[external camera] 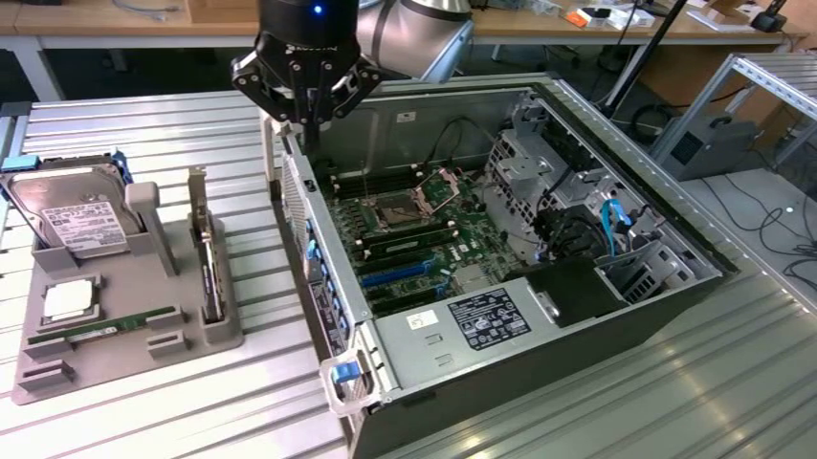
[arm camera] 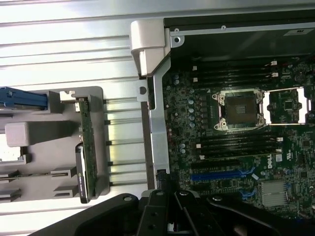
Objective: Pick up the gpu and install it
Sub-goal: 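Reach for the gpu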
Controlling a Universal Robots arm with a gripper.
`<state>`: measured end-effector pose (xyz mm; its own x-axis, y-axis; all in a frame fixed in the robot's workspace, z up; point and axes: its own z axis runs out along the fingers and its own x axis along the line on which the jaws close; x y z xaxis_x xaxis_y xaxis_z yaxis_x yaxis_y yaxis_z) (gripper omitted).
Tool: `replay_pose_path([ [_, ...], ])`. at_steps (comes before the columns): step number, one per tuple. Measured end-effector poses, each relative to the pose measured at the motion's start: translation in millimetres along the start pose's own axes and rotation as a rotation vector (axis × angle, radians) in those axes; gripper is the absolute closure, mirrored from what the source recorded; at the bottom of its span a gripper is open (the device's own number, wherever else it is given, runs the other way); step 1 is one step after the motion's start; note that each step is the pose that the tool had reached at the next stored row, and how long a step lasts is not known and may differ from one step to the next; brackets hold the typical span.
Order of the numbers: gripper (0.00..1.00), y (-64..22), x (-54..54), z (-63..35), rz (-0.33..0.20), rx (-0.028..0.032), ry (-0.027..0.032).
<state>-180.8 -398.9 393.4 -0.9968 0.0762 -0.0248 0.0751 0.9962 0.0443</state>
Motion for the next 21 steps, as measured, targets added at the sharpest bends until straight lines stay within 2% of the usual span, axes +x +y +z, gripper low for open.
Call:
replay_pose_path([
  [21, 0.89, -0.7, 9.0, -0.2, 0.000, -0.0001, -0.0001],
])
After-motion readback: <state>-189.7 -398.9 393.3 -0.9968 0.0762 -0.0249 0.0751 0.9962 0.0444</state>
